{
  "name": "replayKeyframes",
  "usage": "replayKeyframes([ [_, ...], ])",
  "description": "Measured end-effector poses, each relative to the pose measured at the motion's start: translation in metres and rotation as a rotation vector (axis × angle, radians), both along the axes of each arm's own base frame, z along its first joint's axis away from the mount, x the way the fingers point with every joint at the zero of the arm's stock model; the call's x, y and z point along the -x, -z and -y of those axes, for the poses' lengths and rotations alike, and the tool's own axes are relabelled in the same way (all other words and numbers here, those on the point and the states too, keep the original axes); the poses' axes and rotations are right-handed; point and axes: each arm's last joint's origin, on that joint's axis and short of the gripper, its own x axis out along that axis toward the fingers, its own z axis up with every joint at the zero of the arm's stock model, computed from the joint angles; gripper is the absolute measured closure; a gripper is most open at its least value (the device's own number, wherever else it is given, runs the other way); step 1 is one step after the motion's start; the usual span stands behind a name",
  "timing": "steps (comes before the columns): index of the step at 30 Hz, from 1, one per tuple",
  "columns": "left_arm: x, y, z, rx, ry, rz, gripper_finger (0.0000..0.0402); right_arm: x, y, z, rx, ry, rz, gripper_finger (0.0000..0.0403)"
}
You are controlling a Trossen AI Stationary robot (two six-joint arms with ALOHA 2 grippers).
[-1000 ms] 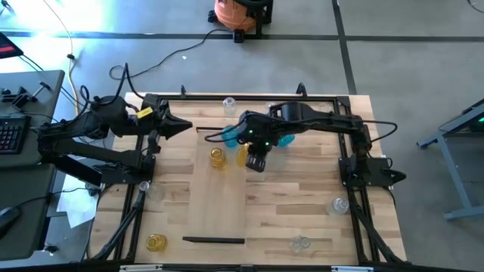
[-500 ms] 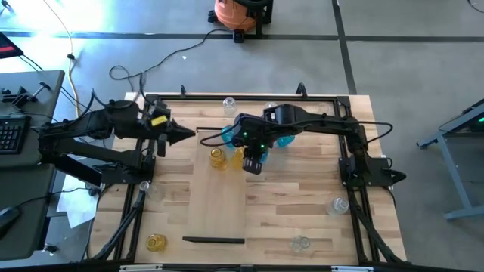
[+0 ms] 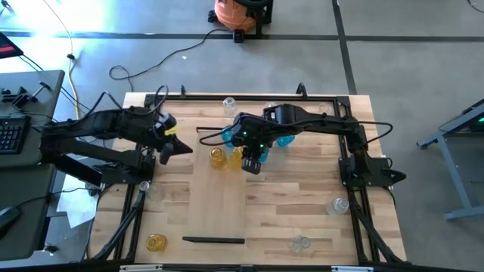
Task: Sort vases onto shelf
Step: Put the yellow vase on the shelf to align with the other yellow vase
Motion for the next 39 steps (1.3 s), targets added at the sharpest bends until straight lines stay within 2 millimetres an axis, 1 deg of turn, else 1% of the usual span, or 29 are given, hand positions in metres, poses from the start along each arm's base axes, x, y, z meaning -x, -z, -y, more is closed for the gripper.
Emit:
replayKeyframes([
  [4, -0.014, 0.008, 0.0, 0.009, 0.013, -0.059, 0.0401, -0.001, 0.002, 0.0, 0.0, 0.0, -0.004, 0.0375],
  [9, -0.028, 0.018, 0.001, 0.022, 0.048, -0.131, 0.0401, -0.006, 0.008, 0.0, -0.001, -0.011, -0.02, 0.0375],
  [17, -0.035, 0.028, 0.002, 0.024, 0.06, -0.225, 0.0401, -0.011, 0.017, 0.0, 0.002, -0.024, -0.044, 0.0375],
  [29, -0.042, 0.028, 0.008, 0.019, 0.092, -0.198, 0.0401, -0.014, 0.018, 0.0, 0.002, -0.028, -0.029, 0.0375],
  [35, -0.053, 0.027, 0.009, 0.017, 0.098, -0.144, 0.0401, -0.015, 0.018, 0.0, 0.001, -0.028, -0.023, 0.0375],
  [39, -0.06, 0.032, 0.009, 0.017, 0.1, -0.175, 0.0401, -0.015, 0.018, 0.0, 0.001, -0.028, -0.023, 0.0372],
])
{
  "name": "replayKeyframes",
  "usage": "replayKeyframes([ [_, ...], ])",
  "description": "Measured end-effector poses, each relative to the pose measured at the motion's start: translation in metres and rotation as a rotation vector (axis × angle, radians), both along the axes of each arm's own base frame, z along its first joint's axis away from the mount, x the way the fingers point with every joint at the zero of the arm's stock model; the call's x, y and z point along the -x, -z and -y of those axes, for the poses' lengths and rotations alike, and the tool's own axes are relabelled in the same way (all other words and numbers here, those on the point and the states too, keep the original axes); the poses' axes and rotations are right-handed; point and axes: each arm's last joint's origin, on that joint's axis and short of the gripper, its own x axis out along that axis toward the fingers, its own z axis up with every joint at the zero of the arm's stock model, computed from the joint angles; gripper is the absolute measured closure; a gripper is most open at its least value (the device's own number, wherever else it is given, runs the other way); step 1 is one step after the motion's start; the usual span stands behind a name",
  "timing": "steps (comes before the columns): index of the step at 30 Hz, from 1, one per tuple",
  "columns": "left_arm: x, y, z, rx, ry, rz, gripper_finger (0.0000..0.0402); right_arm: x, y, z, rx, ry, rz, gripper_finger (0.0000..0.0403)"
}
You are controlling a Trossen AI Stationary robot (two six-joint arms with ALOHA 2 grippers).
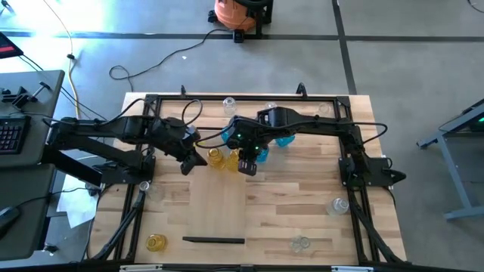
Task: Sort vases onto shelf
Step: Put the yellow vase on the shelf to align with the other yellow vase
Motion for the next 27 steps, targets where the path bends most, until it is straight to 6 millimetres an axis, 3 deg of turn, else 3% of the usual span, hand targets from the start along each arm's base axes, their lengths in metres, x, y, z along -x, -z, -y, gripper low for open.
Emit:
replayKeyframes([
  [27, -0.0075, 0.0056, 0.0011, -0.007, 0.044, -0.019, 0.0401, -0.0015, 0.0003, -0.0003, 0.009, -0.017, 0.012, 0.035],
])
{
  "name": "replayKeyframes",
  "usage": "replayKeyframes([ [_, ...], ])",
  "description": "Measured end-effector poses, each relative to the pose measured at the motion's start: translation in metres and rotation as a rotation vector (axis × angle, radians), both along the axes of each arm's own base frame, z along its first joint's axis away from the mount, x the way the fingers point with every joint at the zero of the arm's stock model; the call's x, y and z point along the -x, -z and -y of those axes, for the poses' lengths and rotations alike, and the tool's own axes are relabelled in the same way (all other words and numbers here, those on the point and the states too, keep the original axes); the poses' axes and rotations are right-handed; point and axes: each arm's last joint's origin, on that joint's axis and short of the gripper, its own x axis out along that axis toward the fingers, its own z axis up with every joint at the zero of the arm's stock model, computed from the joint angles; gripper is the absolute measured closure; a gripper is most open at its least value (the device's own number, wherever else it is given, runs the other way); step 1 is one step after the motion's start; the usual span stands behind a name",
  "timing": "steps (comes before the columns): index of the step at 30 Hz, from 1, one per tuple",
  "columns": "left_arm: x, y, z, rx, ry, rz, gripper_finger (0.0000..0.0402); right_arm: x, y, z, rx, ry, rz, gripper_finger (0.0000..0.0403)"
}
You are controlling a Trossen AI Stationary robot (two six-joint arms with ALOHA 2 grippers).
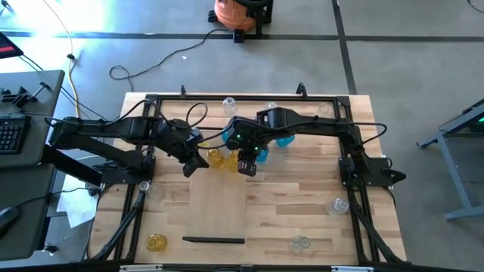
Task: Sort vases onto shelf
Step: Put the yellow vase on the shelf to align with the other yellow vase
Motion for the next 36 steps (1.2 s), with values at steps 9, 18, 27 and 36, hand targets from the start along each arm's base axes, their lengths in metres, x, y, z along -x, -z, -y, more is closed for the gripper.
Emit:
replayKeyframes([
  [9, 0.0, 0.0, 0.0, -0.005, 0.004, 0.002, 0.0401, 0.0, 0.0, 0.0, 0.002, -0.006, 0.001, 0.035],
  [18, 0.0, 0.0, -0.0003, -0.036, 0.023, 0.01, 0.0401, -0.0001, -0.0002, -0.0007, -0.02, -0.016, 0.002, 0.035],
  [27, -0.0001, 0.0, -0.0005, -0.069, 0.052, 0.02, 0.0401, 0.0001, -0.0001, -0.001, -0.026, -0.022, 0.001, 0.035],
  [36, -0.0033, -0.0022, -0.0003, -0.079, 0.063, 0.059, 0.0401, 0.0001, -0.0001, -0.001, -0.017, -0.038, 0.004, 0.035],
])
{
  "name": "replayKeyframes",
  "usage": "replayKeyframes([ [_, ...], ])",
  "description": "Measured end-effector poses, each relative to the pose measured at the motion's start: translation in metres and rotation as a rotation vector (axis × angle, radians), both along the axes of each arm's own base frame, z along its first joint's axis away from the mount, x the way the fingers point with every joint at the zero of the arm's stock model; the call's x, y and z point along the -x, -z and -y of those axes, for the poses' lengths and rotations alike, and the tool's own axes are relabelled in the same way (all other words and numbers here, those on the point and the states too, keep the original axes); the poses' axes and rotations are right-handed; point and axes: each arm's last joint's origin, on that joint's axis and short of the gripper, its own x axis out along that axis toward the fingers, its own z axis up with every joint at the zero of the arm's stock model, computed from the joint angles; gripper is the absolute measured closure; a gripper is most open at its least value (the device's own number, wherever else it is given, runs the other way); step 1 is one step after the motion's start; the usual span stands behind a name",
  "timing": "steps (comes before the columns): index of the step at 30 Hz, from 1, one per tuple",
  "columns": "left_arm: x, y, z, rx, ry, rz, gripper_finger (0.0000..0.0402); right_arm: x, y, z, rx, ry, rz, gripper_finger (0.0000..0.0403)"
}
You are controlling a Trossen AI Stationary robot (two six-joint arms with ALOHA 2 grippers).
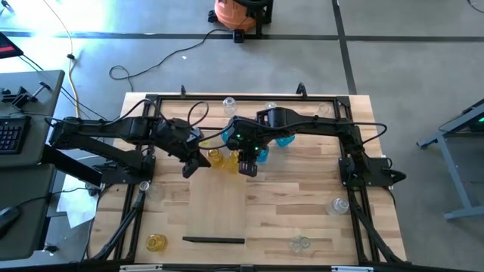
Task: Sort vases onto shelf
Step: Put the yellow vase on the shelf to align with the other yellow vase
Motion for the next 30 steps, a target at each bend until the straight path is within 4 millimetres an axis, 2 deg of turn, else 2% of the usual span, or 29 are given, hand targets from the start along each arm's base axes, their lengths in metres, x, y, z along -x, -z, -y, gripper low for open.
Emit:
replayKeyframes([
  [4, -0.0004, -0.0005, -0.0001, 0.0, 0.0, 0.007, 0.0401, 0.0, 0.0, 0.0, 0.004, -0.005, 0.001, 0.0346],
  [15, -0.0004, -0.0004, 0.0001, 0.002, 0.002, 0.006, 0.0401, -0.0002, -0.0001, 0.0001, 0.005, -0.005, 0.004, 0.0286],
  [30, -0.0004, -0.0003, 0.0002, 0.002, 0.002, 0.005, 0.0401, 0.0012, -0.0053, -0.005, 0.019, -0.043, 0.022, 0.0284],
])
